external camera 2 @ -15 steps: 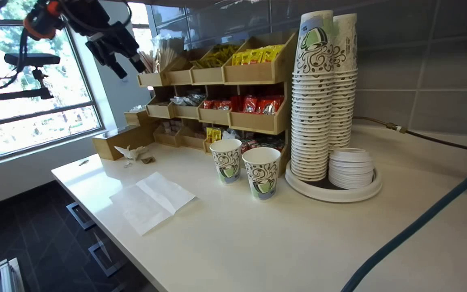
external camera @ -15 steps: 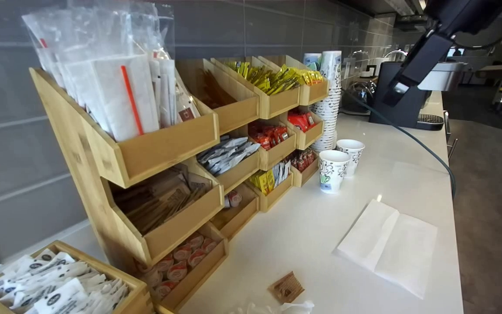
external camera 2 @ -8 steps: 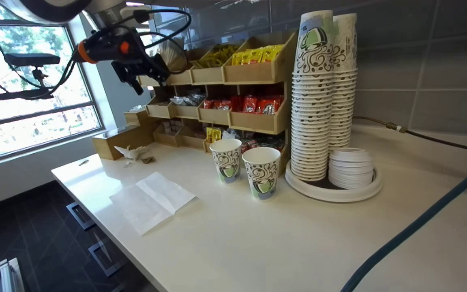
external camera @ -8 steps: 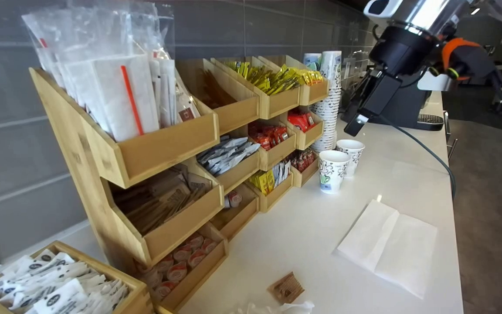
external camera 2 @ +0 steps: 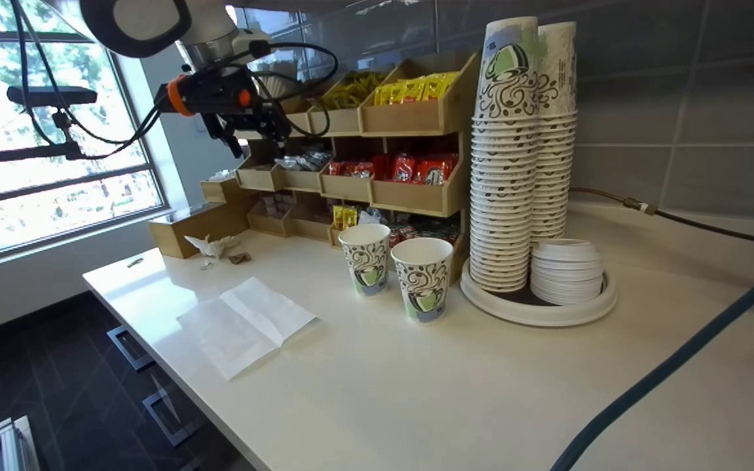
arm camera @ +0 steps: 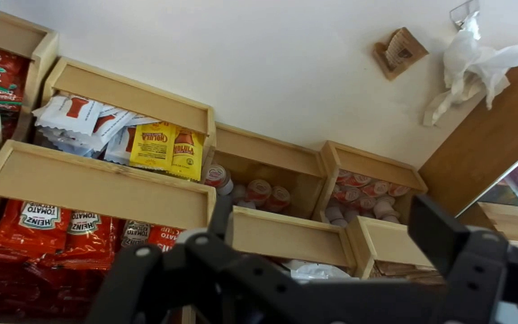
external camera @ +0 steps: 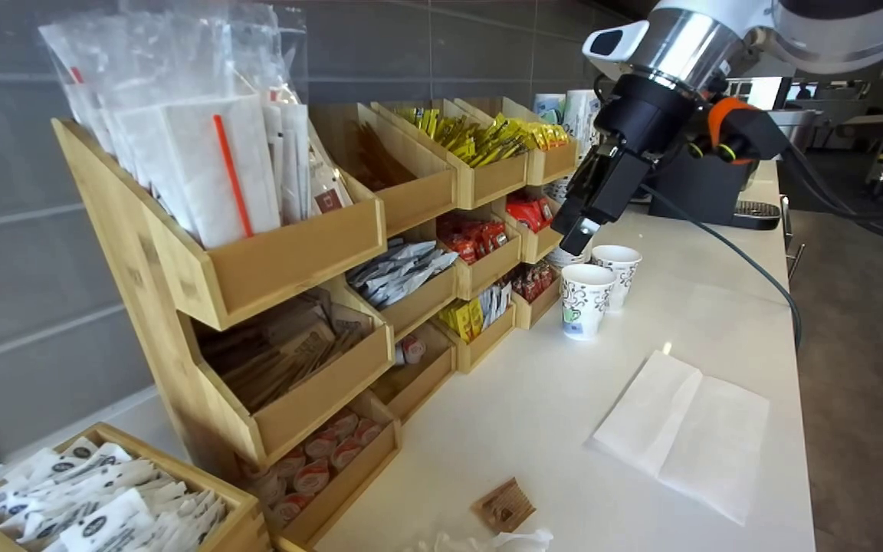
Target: Take an object and put it on the counter
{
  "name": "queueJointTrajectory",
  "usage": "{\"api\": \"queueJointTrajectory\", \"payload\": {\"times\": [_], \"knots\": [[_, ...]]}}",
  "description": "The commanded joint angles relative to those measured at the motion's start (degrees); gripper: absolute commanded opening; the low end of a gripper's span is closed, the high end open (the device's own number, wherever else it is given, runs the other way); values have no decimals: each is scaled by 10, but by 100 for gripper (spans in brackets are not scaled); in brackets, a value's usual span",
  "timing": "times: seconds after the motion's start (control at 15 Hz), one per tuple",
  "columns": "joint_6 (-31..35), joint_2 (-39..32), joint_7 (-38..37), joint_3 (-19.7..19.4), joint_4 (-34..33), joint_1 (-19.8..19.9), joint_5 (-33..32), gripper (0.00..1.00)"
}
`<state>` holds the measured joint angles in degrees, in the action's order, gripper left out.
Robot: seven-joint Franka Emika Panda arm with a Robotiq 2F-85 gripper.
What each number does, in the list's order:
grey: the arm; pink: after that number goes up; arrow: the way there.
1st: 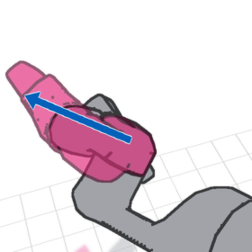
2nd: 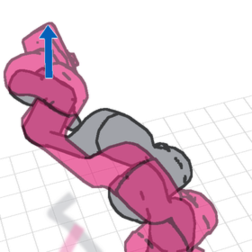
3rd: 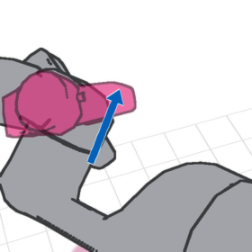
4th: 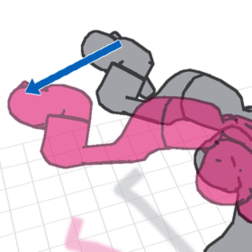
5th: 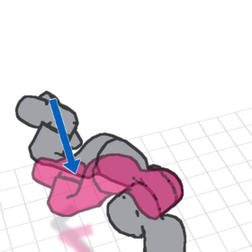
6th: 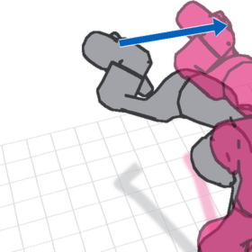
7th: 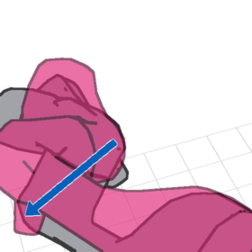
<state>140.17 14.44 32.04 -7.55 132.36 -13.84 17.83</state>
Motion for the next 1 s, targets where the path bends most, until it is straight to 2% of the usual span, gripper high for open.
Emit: {"api": "queueJointTrajectory", "payload": {"times": [0.0,0.4,0.6,0.67,0.93], "knots": [[-3,-1,2,17,-2,17,5,100],[116,-47,140,-3,1,1,127,100],[141,-67,224,-2,-4,5,207,100],[151,-72,257,-20,-4,-12,237,100],[170,-89,367,-28,-15,-16,349,100]]}}
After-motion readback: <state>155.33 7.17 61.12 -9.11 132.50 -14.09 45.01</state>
